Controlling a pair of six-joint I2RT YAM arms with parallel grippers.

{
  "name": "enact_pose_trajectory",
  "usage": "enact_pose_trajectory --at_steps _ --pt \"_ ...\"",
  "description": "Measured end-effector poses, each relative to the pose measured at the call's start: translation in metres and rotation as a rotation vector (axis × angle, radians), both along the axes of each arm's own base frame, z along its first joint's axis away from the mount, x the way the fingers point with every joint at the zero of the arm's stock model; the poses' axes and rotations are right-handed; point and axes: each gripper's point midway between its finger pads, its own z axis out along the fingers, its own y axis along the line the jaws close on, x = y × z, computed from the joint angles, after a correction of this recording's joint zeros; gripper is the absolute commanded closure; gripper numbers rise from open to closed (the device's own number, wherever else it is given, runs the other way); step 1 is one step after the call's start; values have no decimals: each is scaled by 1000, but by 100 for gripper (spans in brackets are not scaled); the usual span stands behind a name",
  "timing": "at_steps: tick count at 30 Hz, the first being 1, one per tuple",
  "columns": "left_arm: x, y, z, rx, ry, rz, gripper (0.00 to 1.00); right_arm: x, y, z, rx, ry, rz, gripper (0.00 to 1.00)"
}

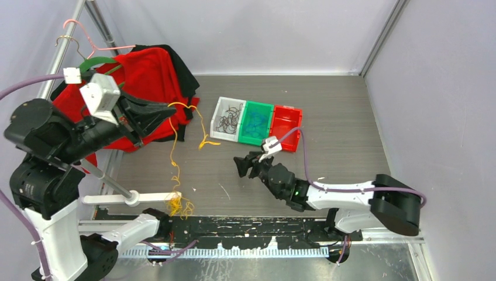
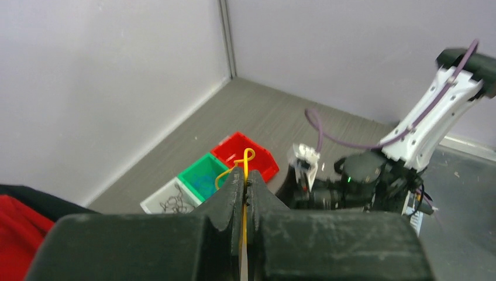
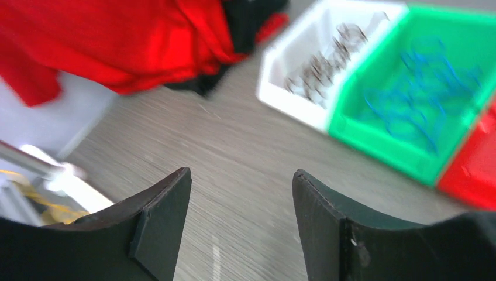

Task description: Untangle the cables

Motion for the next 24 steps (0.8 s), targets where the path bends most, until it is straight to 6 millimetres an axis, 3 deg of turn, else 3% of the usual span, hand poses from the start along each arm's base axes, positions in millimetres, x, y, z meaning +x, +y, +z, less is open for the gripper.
enact_pose_trajectory --at_steps 6,8,9,12,24 --pt "14 -4 -32 46 70 1 100 -15 36 118 126 -133 194 27" --pt "17 -5 -35 54 75 1 100 -26 44 147 164 -175 273 27" --pt "17 -5 -35 55 73 1 100 -30 46 152 170 -184 300 28" --pt "18 -5 -35 55 70 1 100 -44 58 150 161 -185 402 28" --pt "26 -8 -21 52 37 3 100 -69 99 99 86 -107 623 25"
